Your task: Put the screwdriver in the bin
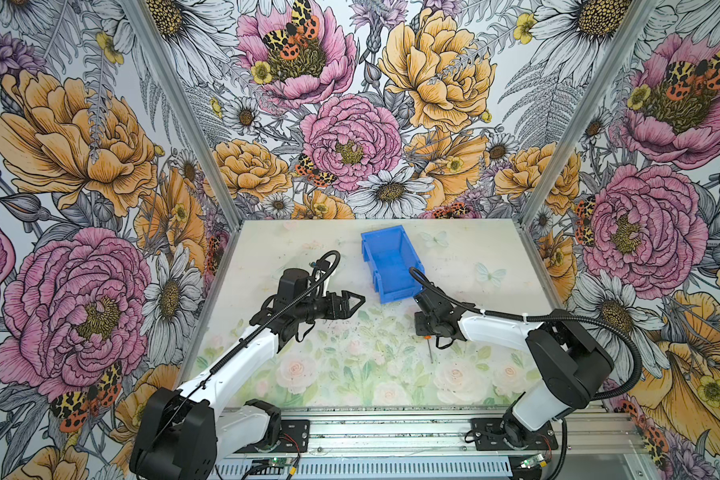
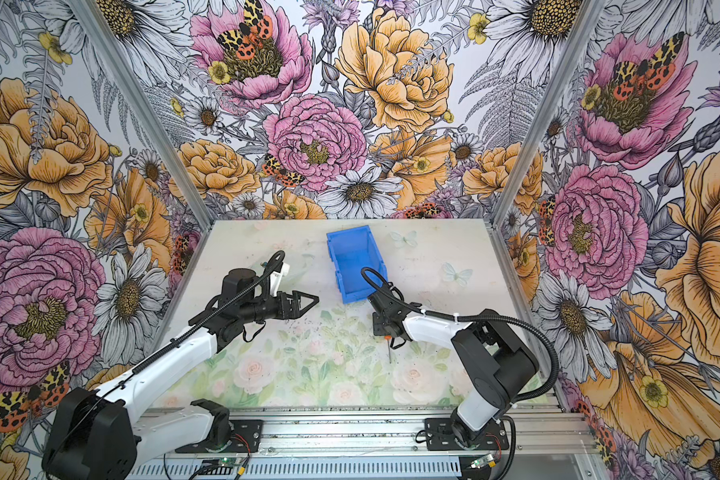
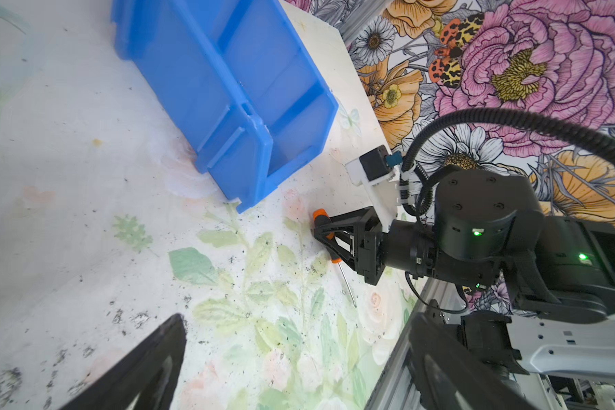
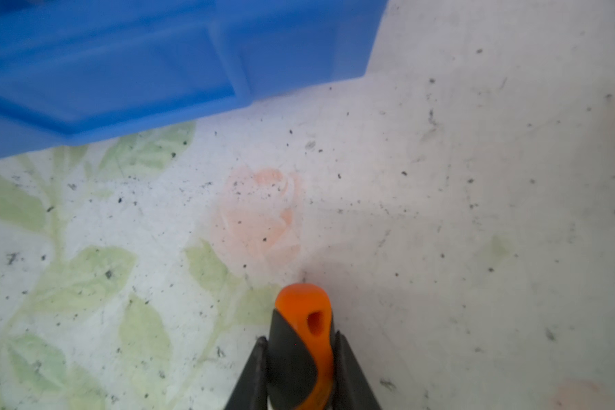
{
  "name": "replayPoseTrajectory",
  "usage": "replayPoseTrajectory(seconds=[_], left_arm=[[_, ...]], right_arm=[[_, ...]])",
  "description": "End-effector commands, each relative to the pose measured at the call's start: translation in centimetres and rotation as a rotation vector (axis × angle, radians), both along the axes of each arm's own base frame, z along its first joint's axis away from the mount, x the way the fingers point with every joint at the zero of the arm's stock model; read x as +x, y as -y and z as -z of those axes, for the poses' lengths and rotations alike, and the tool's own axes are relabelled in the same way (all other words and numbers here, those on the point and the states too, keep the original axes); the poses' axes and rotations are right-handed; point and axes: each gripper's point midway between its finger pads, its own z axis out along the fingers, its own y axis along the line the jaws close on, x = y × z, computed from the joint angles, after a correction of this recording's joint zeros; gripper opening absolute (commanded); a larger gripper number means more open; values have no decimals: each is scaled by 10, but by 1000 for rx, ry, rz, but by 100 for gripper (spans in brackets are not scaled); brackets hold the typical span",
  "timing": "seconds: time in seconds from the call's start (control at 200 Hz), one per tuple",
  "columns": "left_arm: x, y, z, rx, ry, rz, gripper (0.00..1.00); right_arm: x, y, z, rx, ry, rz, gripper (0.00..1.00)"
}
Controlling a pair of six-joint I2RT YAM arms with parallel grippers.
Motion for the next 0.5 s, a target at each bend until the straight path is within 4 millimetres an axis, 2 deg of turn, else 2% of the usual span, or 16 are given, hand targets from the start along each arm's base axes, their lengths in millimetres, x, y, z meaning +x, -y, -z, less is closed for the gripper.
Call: replayPoseTrajectory(seconds=[0.0, 0.33, 0.495], left_arm=[[-4, 9, -22, -16, 90, 55, 99], [4, 2, -24, 47, 132, -1, 99], [8, -6, -26, 77, 152, -47, 99]], right_arm=[[4, -4, -28, 28, 77, -17, 0], [14, -11, -89, 97, 220, -43, 0], [33, -20, -128, 109, 305, -61, 0]])
